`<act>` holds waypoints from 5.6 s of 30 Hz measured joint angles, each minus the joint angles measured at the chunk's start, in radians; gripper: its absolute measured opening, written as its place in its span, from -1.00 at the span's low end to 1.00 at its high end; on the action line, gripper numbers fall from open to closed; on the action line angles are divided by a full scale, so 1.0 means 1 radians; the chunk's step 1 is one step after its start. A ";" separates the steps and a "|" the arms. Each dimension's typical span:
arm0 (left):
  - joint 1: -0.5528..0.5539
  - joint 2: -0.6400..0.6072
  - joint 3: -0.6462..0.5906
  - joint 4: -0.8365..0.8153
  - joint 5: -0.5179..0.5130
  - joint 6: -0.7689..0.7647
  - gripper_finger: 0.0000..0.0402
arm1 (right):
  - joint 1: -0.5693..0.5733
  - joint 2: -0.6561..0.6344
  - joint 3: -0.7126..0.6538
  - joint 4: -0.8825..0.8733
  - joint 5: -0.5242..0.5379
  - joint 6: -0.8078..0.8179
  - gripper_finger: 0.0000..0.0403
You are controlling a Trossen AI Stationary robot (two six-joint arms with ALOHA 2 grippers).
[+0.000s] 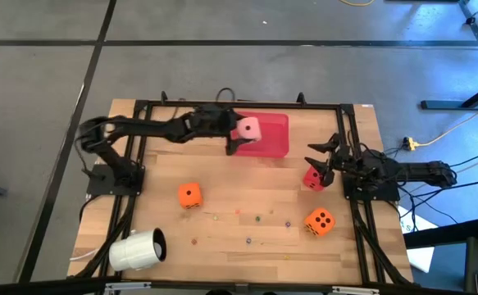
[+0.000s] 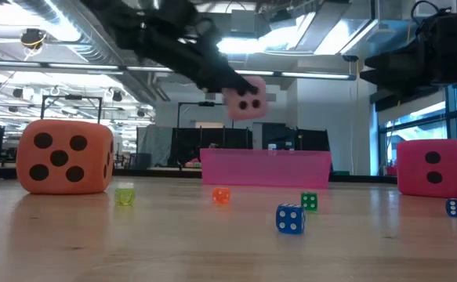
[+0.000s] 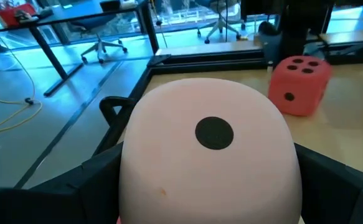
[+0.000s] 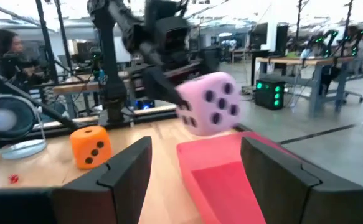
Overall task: Pick & Place Dice
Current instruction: Put the large pink dice into the red container, then put the large red dice into the red container
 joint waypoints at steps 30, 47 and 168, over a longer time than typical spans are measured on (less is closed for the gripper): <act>0.086 0.443 0.375 -0.068 0.147 0.048 0.79 | -0.075 0.614 0.217 0.270 0.143 -0.162 -0.96; 0.083 0.443 0.375 -0.028 0.167 0.013 0.79 | -0.358 1.244 0.700 -0.023 -0.099 -0.136 -0.99; 0.018 -0.684 -0.318 -0.521 -0.285 -0.185 0.98 | -0.179 1.117 0.826 -1.181 -0.146 0.384 0.98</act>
